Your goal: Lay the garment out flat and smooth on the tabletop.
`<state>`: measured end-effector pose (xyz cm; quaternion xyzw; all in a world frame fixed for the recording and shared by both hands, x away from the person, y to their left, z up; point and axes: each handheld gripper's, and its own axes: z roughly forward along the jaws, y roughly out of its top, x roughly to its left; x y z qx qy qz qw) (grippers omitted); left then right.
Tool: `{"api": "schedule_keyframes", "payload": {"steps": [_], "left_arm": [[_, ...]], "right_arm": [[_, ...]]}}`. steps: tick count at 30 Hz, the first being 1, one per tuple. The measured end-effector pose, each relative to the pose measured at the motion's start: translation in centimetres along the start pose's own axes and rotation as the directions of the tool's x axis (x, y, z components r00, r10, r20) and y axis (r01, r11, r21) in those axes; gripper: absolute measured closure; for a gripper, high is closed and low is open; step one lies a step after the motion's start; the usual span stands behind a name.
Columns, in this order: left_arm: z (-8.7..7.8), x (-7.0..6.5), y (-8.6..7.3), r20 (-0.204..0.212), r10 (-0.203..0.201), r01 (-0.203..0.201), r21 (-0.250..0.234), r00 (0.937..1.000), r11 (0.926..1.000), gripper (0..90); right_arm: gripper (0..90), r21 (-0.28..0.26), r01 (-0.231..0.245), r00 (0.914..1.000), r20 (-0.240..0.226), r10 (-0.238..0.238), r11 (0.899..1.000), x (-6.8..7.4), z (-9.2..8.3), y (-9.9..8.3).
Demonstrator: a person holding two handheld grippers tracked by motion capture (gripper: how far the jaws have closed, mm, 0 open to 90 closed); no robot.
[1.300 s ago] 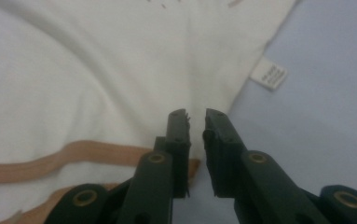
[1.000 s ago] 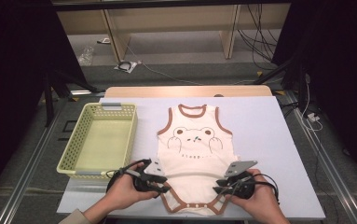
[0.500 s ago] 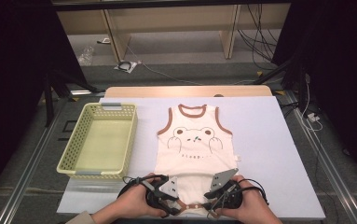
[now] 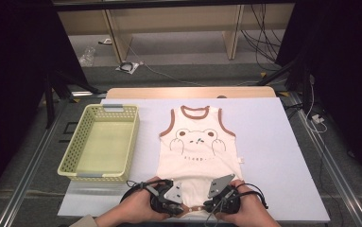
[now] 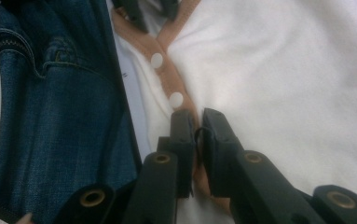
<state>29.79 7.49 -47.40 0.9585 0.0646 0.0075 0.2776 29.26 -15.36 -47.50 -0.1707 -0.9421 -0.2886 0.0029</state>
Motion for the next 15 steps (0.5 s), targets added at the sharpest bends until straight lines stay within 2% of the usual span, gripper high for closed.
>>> {"api": "schedule_keyframes", "payload": {"steps": [2,3,6,15], "left_arm": [[0.01,-0.2,-0.02,-0.007,0.013,-0.013,0.0,0.9999,0.9999,88.2],[-0.05,-0.31,-0.04,-0.013,0.008,-0.008,0.003,0.9999,1.0,89.4],[-0.45,-0.39,-0.18,0.014,-0.022,0.022,0.023,0.9997,0.9995,89.7],[-0.67,-0.91,-0.47,0.041,-0.027,0.026,0.041,0.9988,0.9989,89.7]], "right_arm": [[83.9,0.003,0.004,1.0,-0.002,-0.004,1.0,0.06,0.02,0.05],[83.9,0.002,0.004,1.0,-0.008,-0.004,1.0,0.1,0.01,0.05],[83.9,-0.004,-0.006,0.9993,-0.037,0.005,1.0,0.28,-0.12,0.01],[83.9,0.0,0.013,0.998,-0.062,-0.013,1.0,0.61,-0.29,0.01]]}}
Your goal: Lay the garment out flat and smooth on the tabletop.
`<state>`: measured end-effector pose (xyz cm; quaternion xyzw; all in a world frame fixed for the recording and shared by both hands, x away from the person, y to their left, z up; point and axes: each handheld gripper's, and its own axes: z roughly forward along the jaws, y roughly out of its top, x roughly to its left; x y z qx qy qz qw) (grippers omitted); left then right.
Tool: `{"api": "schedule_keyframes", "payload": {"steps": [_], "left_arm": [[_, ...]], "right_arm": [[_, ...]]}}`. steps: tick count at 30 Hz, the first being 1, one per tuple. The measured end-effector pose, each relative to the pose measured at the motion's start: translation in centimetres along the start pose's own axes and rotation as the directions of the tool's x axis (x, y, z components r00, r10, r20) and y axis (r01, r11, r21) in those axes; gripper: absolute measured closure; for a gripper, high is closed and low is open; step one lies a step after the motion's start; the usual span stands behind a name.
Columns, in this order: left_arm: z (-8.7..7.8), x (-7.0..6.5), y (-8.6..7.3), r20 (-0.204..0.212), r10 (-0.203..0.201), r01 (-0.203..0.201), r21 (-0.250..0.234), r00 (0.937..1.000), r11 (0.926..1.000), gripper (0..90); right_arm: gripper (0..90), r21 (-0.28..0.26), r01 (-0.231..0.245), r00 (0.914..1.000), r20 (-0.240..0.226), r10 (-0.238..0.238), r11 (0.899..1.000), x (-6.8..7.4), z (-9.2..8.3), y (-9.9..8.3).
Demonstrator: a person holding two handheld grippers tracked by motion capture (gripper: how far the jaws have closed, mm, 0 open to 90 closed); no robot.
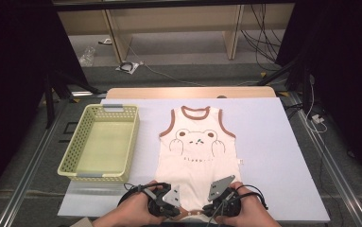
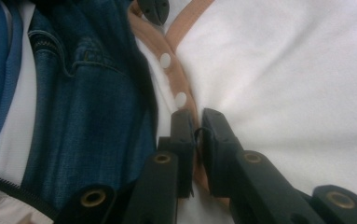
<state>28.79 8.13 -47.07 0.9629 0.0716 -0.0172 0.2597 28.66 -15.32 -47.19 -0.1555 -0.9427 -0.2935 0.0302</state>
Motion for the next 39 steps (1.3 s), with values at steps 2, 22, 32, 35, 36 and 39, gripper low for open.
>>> {"api": "schedule_keyframes", "payload": {"steps": [2,22,32,35,36,39], "left_arm": [[-0.1,-0.1,-0.1,0.006,-0.001,0.001,0.005,1.0,1.0,89.7],[-2.2,0.3,-0.6,-0.004,-0.033,0.033,-0.109,0.9994,0.9935,73.1],[-3.4,2.8,-1.1,-0.117,-0.172,0.128,-0.315,0.9781,0.9404,29.9],[-3.7,3.6,-1.5,-0.142,-0.232,0.165,-0.373,0.9623,0.9129,17.1],[-3.8,3.8,-1.6,-0.148,-0.245,0.172,-0.388,0.9581,0.9056,15.8],[-4.1,4.5,-2.2,-0.148,-0.279,0.195,-0.422,0.9487,0.8852,15.4]], "right_arm": [[83.9,0.001,-0.002,1.0,-0.006,0.002,1.0,0.1,0.0,0.0],[64.8,-0.102,-0.042,0.9991,-0.011,0.042,0.994,-0.2,-1.0,0.1],[52.8,-0.282,-0.072,0.9759,0.179,0.126,0.957,-1.8,-2.5,-0.2],[46.6,-0.327,-0.107,0.9574,0.221,0.186,0.939,-2.4,-2.7,-0.4],[44.1,-0.336,-0.12,0.9496,0.236,0.207,0.934,-2.7,-2.8,-0.5],[39.0,-0.37,-0.139,0.9257,0.281,0.253,0.919,-3.4,-3.0,-0.8]]}}
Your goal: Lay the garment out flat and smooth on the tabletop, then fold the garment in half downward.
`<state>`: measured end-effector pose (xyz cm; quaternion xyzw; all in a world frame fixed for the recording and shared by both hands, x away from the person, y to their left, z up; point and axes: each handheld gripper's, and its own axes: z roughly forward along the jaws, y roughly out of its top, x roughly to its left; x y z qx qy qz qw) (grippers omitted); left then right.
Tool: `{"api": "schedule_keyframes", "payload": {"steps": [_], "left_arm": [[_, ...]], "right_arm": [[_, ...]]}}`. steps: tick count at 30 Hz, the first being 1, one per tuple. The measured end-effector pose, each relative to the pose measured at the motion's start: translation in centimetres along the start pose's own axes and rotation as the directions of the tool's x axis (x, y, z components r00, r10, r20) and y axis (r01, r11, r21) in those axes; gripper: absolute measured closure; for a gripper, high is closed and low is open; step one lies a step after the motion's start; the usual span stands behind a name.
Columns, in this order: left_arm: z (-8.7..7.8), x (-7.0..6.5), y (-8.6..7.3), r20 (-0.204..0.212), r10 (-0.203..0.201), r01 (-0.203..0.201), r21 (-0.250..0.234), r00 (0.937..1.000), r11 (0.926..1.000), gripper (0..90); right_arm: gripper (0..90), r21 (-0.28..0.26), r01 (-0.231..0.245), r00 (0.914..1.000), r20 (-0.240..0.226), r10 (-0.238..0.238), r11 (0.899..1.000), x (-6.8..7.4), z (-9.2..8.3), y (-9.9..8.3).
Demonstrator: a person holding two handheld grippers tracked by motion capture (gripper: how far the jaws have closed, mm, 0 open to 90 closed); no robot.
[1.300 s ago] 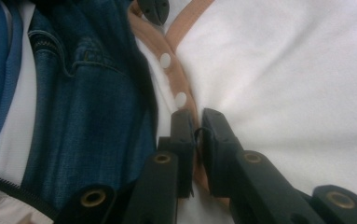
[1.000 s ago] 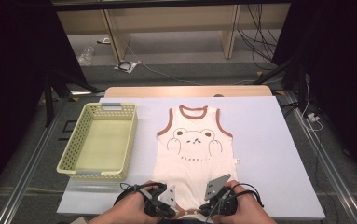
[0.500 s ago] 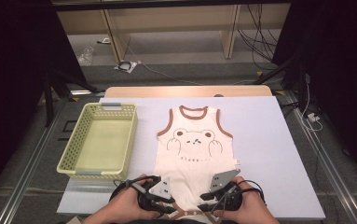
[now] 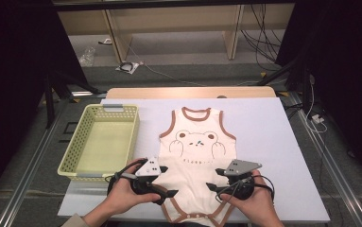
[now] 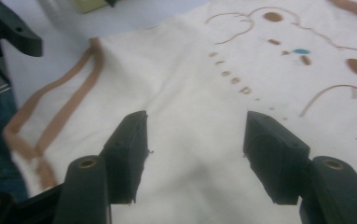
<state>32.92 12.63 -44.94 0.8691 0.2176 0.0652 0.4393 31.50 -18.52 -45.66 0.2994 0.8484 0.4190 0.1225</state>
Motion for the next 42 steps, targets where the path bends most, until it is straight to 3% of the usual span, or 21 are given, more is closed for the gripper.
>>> {"api": "schedule_keyframes", "payload": {"steps": [6,10,14,42], "left_arm": [[-0.3,1.2,-0.5,-0.049,-0.06,0.058,-0.035,0.997,0.9977,16.1],[-0.3,1.4,-0.7,-0.067,-0.056,0.054,-0.032,0.9962,0.998,16.6],[-0.2,1.3,-0.9,-0.072,-0.057,0.055,-0.027,0.9958,0.9981,16.4],[-0.3,1.2,-0.8,-0.104,-0.062,0.059,-0.036,0.9926,0.9976,16.6]], "right_arm": [[32.5,-0.043,-0.073,0.991,0.109,0.078,0.996,-1.3,-0.2,-0.1],[31.3,-0.062,-0.098,0.9826,0.152,0.107,0.993,-1.8,-0.3,0.0],[31.0,-0.085,-0.104,0.9806,0.158,0.116,0.991,-1.9,-0.2,0.0],[30.5,-0.11,-0.083,0.9756,0.194,0.103,0.991,-2.0,-0.8,-0.2]]}}
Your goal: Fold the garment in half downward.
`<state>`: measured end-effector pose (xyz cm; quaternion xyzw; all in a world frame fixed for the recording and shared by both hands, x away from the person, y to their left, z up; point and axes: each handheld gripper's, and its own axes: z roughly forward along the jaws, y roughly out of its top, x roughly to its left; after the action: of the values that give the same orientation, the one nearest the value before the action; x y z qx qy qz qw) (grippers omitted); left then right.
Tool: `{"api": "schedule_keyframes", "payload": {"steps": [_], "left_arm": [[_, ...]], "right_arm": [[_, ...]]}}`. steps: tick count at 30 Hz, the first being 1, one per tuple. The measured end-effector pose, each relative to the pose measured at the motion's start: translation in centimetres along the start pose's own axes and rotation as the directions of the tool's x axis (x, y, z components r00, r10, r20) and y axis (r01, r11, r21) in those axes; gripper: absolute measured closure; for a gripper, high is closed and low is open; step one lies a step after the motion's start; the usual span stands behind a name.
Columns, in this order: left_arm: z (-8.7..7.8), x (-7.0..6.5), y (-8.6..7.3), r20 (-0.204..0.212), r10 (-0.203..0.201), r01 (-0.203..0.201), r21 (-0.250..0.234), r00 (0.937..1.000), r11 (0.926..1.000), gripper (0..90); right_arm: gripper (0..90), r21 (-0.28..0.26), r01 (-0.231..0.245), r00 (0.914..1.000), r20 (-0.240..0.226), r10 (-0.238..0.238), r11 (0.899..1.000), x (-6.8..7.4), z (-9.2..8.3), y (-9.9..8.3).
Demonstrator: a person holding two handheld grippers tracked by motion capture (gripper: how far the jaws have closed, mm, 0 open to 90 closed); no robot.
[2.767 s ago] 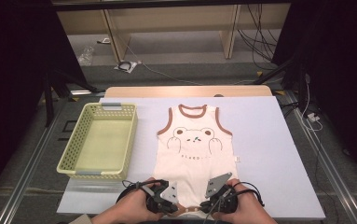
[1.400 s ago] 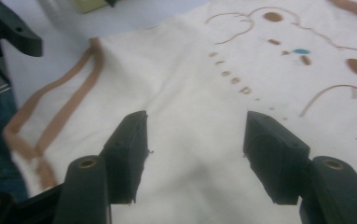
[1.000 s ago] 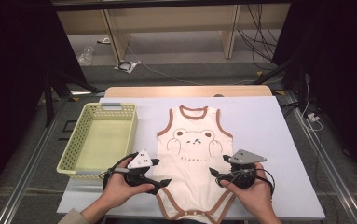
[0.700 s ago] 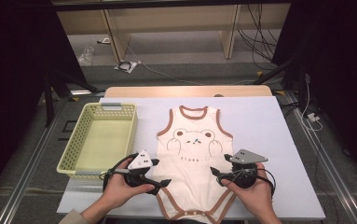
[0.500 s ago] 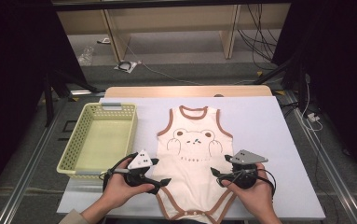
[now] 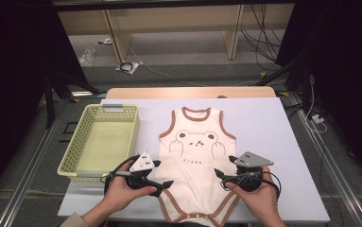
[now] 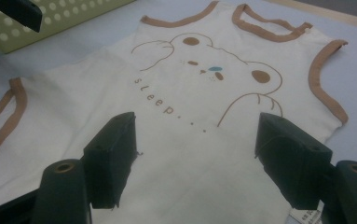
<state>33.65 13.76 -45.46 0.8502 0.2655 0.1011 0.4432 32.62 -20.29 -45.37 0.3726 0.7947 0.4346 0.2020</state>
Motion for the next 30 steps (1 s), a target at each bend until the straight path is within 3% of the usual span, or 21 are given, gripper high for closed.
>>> {"api": "schedule_keyframes", "payload": {"steps": [7,15,20,23,30], "left_arm": [[0.0,0.0,0.0,0.006,-0.003,0.003,-0.002,1.0,1.0,16.8],[-0.1,0.2,0.2,-0.001,-0.03,0.03,-0.015,0.9995,0.9994,17.6],[-0.2,0.4,0.5,-0.009,-0.044,0.044,-0.026,0.999,0.9987,18.4],[-0.3,0.6,0.8,0.0,-0.058,0.058,-0.038,0.9983,0.9976,18.7],[-0.7,1.3,1.5,-0.024,-0.061,0.059,-0.057,0.9979,0.9966,20.0]], "right_arm": [[30.3,-0.02,0.014,0.9994,0.032,-0.013,1.0,-0.1,-0.1,0.1],[28.3,-0.03,-0.003,0.9981,0.061,0.005,1.0,-0.4,-0.3,0.0],[28.1,-0.042,-0.055,0.9963,0.064,0.058,0.998,-0.9,-0.6,0.0],[28.5,-0.042,-0.063,0.9946,0.08,0.066,0.997,-1.4,-0.8,0.1],[32.9,-0.05,-0.088,0.9882,0.121,0.094,0.995,-2.8,-0.8,0.5]]}}
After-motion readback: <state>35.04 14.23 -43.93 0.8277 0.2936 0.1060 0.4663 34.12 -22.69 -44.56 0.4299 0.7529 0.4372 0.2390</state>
